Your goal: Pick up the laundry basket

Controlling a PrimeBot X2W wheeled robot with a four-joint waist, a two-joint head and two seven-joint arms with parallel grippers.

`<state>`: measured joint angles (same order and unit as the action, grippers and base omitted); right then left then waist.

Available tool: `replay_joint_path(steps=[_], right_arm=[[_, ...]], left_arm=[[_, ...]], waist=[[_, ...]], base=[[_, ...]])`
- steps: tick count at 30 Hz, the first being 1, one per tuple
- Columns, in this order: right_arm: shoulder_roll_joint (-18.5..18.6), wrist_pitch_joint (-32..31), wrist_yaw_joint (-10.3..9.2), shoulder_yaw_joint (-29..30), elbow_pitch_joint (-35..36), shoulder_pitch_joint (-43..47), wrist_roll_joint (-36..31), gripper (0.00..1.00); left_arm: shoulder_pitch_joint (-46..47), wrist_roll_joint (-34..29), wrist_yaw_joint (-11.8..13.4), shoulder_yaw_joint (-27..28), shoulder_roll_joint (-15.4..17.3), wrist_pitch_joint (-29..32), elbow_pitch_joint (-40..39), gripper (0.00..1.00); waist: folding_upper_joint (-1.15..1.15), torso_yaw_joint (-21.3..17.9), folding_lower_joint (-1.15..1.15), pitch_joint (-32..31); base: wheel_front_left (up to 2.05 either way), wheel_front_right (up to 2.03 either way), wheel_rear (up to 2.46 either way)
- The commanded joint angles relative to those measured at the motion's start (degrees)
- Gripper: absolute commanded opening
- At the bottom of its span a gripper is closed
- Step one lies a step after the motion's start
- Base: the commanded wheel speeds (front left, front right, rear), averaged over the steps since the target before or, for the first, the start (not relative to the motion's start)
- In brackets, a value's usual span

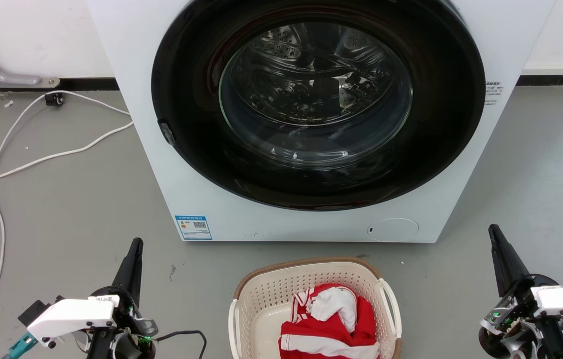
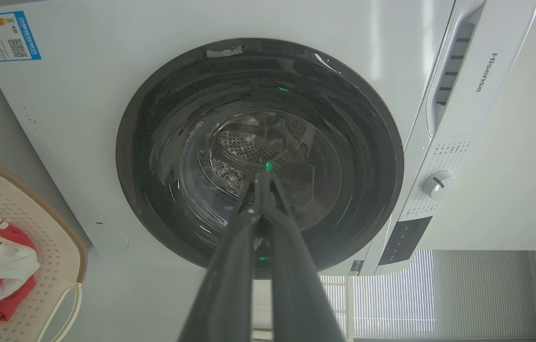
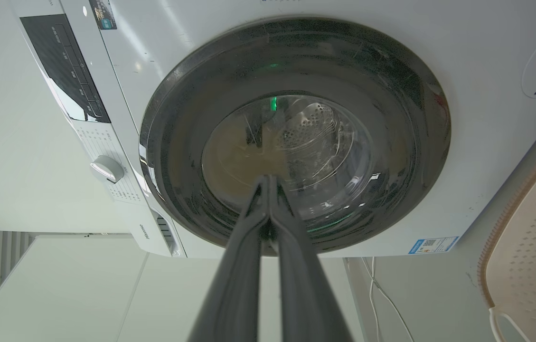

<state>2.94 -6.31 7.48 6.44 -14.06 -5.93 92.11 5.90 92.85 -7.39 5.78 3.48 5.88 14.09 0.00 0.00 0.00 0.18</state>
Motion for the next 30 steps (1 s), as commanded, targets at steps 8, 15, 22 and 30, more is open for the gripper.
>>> replay_joint_path(steps=[8,15,22,30], right_arm=[[-0.03,-0.13,0.02,0.06,-0.04,-0.65,-0.29,0.0],[-0.04,-0.14,0.02,0.06,-0.04,-0.65,-0.29,0.0],[-0.04,-0.15,0.02,0.06,-0.04,-0.65,-0.29,0.0],[-0.12,0.08,0.0,-0.04,-0.81,0.66,-0.03,1.0]], left_arm=[[0.58,-0.42,-0.18,0.21,-0.12,0.22,0.08,0.0],[0.58,-0.4,-0.18,0.27,-0.15,0.28,0.07,0.0],[0.59,-0.36,-0.18,0.33,-0.18,0.35,0.08,0.0],[-0.57,-0.33,0.05,0.06,-0.37,-0.03,0.91,1.0]], waist=[[0.0,0.0,0.0,0.0],[0.0,0.0,0.0,0.0],[0.0,0.0,0.0,0.0],[0.0,0.0,0.0,0.0]], base=[[0.0,0.0,0.0],[0.0,0.0,0.0],[0.0,0.0,0.0],[0.0,0.0,0.0]])
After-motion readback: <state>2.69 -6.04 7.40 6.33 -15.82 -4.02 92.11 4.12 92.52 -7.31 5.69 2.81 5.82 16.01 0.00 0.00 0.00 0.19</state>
